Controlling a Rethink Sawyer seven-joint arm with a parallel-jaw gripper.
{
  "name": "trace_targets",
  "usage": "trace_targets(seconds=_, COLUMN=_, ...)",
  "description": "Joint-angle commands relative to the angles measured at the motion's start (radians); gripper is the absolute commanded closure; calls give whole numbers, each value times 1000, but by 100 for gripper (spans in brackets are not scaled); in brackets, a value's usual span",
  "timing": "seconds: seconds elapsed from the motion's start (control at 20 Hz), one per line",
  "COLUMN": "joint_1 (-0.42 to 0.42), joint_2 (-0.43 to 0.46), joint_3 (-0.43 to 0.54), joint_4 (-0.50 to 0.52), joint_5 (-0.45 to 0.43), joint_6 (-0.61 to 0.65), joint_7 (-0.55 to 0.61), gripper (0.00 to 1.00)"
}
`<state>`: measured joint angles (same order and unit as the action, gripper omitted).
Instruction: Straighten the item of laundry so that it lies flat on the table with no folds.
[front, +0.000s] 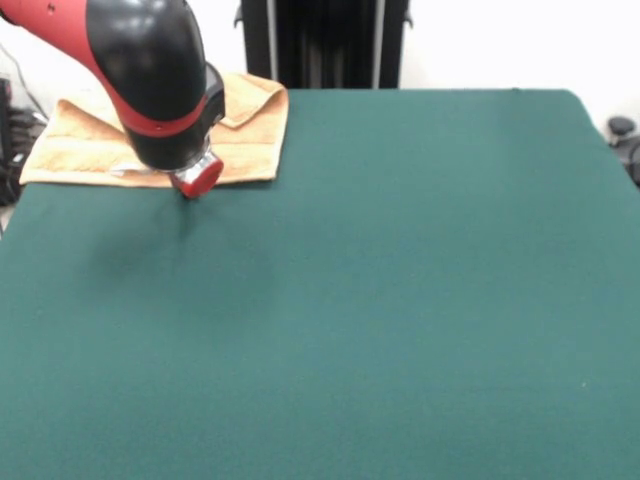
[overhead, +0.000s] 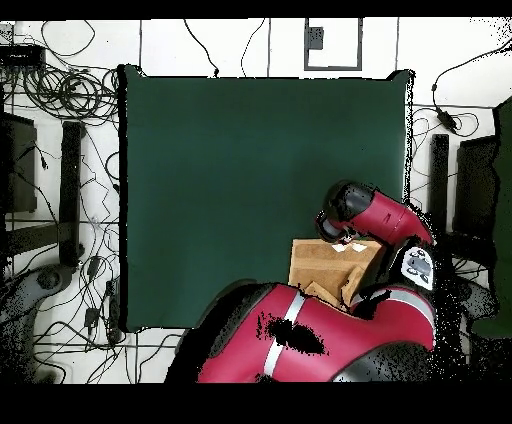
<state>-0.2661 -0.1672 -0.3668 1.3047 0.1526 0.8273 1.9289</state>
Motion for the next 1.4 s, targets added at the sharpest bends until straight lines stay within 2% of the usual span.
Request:
trace_targets(seconds=0.05, joint_1=4, joint_2=214, joint_3=184, joint_4=27, joint_5=-45, joint_6=-551, joint_7=161, gripper=100)
trace_targets(seconds=0.4, joint_1=-22, joint_2=188, joint_3=158, joint_4=69, joint_5=-121, joint_6=-515, joint_7=90, gripper=100)
trace_targets(seconds=0.6, joint_1=-6, joint_2=203, joint_3=95, joint_4=45, joint_5=-138, joint_6=-408, joint_7=98, gripper=100)
trace_targets(seconds=1.05, joint_1=9, joint_2=246, joint_3=-11, joint_4=29, joint_5=-193, joint_6=-373, joint_7=154, gripper=100)
trace_targets(seconds=1.3, joint_1=-25, joint_2=249, joint_3=-13, joint_4=61, joint_5=-216, joint_6=-442, joint_7=144, gripper=100)
trace_targets(seconds=1.4, joint_1=-48, joint_2=242, joint_3=0, joint_4=87, joint_5=-233, joint_6=-511, joint_7=132, gripper=100)
